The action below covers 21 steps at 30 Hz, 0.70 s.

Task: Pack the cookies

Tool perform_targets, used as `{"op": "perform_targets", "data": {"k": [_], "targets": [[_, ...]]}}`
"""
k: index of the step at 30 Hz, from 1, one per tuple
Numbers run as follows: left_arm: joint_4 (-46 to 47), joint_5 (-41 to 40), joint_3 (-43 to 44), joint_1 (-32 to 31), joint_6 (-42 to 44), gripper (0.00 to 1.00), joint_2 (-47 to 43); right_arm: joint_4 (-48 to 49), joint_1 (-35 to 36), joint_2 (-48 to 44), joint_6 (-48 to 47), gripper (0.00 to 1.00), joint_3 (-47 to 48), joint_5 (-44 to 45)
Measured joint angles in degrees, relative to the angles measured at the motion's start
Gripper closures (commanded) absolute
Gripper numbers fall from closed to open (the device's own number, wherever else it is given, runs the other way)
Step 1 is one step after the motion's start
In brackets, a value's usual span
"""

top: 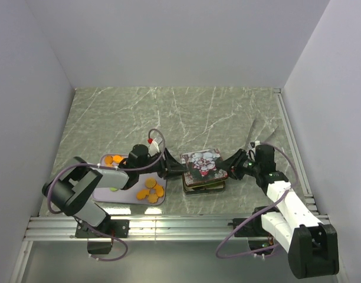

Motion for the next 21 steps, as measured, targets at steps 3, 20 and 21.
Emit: {"op": "perform_targets", "data": {"k": [3, 20, 21], "targets": [[-0.1, 0.4, 1.0, 0.0, 1.0, 0.46, 2.7, 0.0, 0.0, 0.4, -1.1, 0.61, 0.0, 0.5], [-26.1, -5.9, 14.8, 0.0, 14.1, 0.43, 2.8, -1.0, 0.7, -3.7, -3.7, 0.35, -3.8, 3.3], [-27.2, -6.3, 15.0, 0.0, 14.5, 0.43, 2.8, -1.2, 0.9, -4.2, -3.9, 0.34, -3.9, 3.4]]}}
